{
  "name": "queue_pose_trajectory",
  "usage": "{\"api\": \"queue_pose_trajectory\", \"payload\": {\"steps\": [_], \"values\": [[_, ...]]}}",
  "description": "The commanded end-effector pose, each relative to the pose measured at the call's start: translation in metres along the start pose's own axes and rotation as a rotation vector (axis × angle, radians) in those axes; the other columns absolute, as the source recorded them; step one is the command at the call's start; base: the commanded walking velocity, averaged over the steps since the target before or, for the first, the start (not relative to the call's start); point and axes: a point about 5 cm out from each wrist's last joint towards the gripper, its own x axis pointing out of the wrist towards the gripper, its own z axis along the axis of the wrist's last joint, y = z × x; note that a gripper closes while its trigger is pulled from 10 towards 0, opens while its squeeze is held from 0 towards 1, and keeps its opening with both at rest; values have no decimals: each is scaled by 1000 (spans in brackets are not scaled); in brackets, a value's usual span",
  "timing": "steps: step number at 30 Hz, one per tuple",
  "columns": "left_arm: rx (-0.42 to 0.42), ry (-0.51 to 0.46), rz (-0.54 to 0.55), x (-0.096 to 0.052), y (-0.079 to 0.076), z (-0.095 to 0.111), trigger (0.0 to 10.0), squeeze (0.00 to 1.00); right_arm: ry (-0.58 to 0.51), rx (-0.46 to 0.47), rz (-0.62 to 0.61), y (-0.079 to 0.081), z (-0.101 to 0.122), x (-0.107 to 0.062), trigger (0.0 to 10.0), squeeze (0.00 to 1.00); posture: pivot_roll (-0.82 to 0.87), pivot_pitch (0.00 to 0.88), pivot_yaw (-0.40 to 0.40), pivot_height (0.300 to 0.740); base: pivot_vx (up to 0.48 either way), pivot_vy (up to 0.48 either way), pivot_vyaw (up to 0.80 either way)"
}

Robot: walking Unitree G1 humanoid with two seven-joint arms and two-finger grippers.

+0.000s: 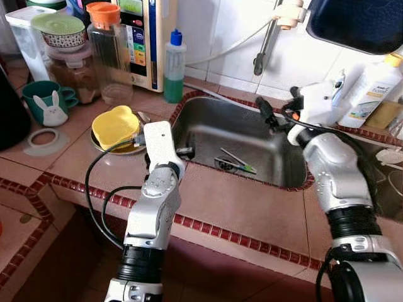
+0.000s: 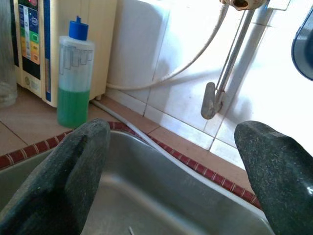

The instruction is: Kitchen organization

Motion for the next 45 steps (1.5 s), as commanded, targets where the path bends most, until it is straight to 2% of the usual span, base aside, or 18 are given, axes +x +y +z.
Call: {"api": "queue_pose_trajectory", "payload": {"steps": [1,5,14,19,36,45], "values": [[-53,-42,-47,3,-39,29,10000,0,-2,12,3,-1,4,-2,10000,0,22,48,-89,740,0,0,0],[-58,-26,1,4,-40,29,10000,0,5,21,24,5,3,-3,10000,0,27,50,-91,740,0,0,0],[-93,17,-11,5,-49,25,10000,0,17,31,43,10,7,-4,10000,0,28,51,-93,740,0,0,0],[-90,16,-19,10,-54,30,10000,0,21,39,47,12,8,-5,10000,0,26,50,-91,740,0,0,0],[-127,-1,-22,26,-56,47,10000,0,18,55,56,17,10,-5,10000,0,18,49,-88,740,0,0,0],[-146,15,-18,25,-58,42,10000,0,20,64,51,15,10,-5,10000,0,20,49,-88,740,0,0,0]]}}
